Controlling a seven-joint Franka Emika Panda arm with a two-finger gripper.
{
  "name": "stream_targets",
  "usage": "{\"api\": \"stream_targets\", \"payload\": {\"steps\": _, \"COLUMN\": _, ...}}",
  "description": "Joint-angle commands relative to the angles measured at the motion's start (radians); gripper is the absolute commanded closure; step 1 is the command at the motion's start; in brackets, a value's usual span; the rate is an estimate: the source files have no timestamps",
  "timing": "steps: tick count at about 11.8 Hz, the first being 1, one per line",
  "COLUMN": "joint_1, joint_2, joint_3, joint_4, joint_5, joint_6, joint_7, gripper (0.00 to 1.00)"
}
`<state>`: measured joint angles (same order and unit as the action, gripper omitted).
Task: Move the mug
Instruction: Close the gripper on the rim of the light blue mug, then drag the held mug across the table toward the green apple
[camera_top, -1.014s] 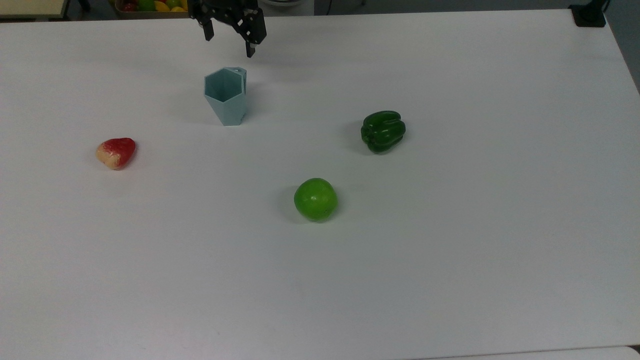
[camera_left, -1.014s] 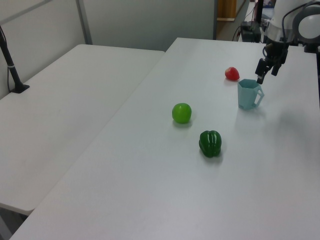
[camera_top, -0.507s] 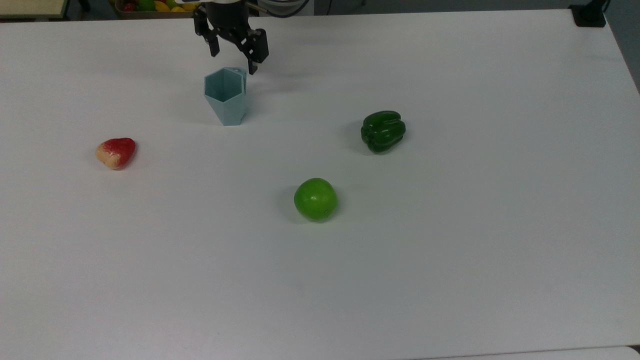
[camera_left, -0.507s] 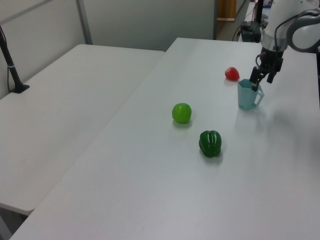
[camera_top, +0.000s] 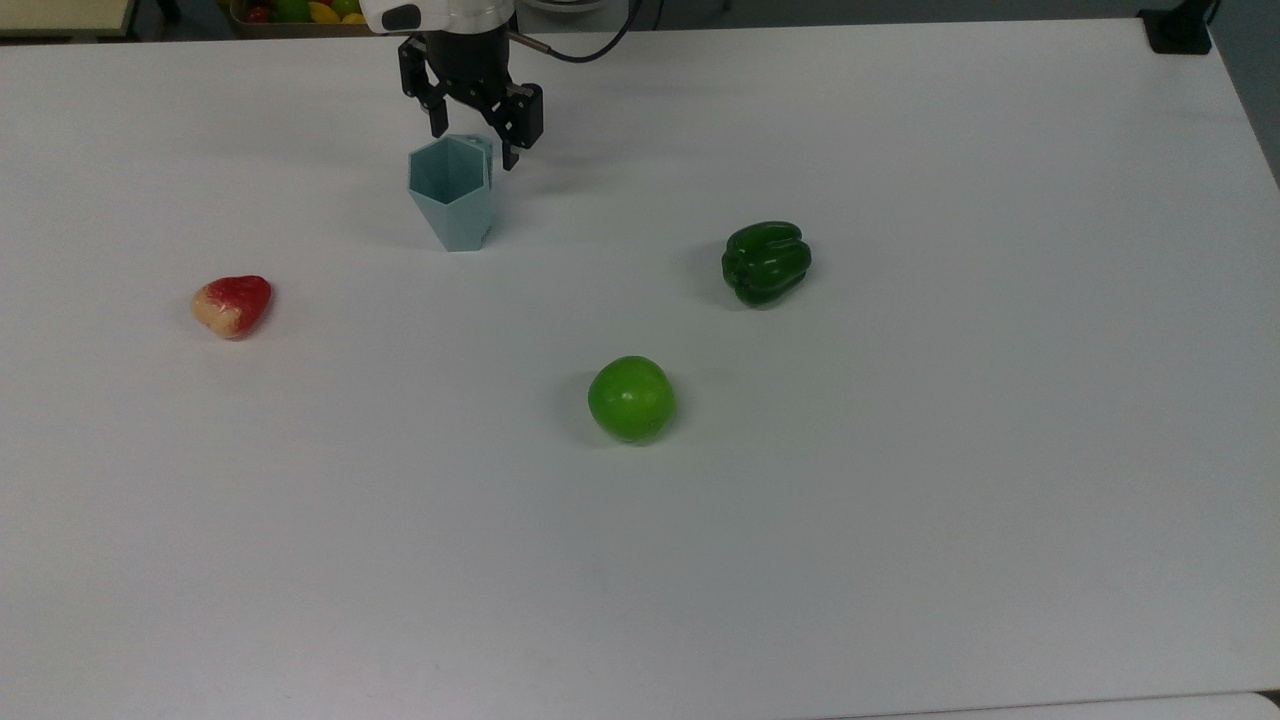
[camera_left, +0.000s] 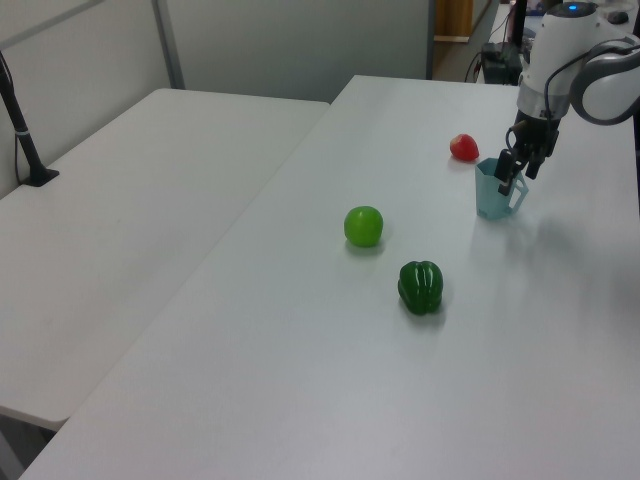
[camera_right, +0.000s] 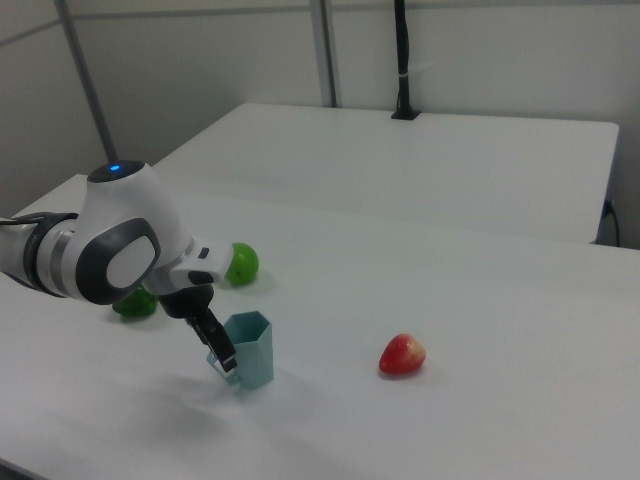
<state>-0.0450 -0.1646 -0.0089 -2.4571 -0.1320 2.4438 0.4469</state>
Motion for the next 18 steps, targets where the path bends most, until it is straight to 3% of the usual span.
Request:
{"api": "stream_targets", "payload": {"steps": 1, "joint_1": 0.017, "joint_2": -0.015, "joint_3": 0.0, "joint_4": -0.055, "joint_5": -0.049, "joint_6": 0.034, "joint_7": 0.029, "gripper": 0.16}}
{"api": "stream_targets", "payload": {"steps": 6, "joint_1": 0.016, "joint_2": -0.015, "joint_3": 0.001, "joint_4": -0.056, "joint_5": -0.049, "joint_6": 0.037, "joint_7": 0.03, "gripper": 0.4}}
{"api": "stream_targets", "payload": {"steps": 10, "joint_1": 0.016, "joint_2": -0.013, "joint_3": 0.001, "joint_4": -0.056, "joint_5": -0.049, "joint_6": 0.038, "joint_7": 0.03, "gripper": 0.53}}
{"api": "stream_targets", "payload": {"steps": 18, "joint_1": 0.004, "joint_2": -0.012, "joint_3": 0.001, "joint_4": -0.057, "joint_5": -0.049, "joint_6": 0.084, "joint_7": 0.022, "gripper": 0.87}}
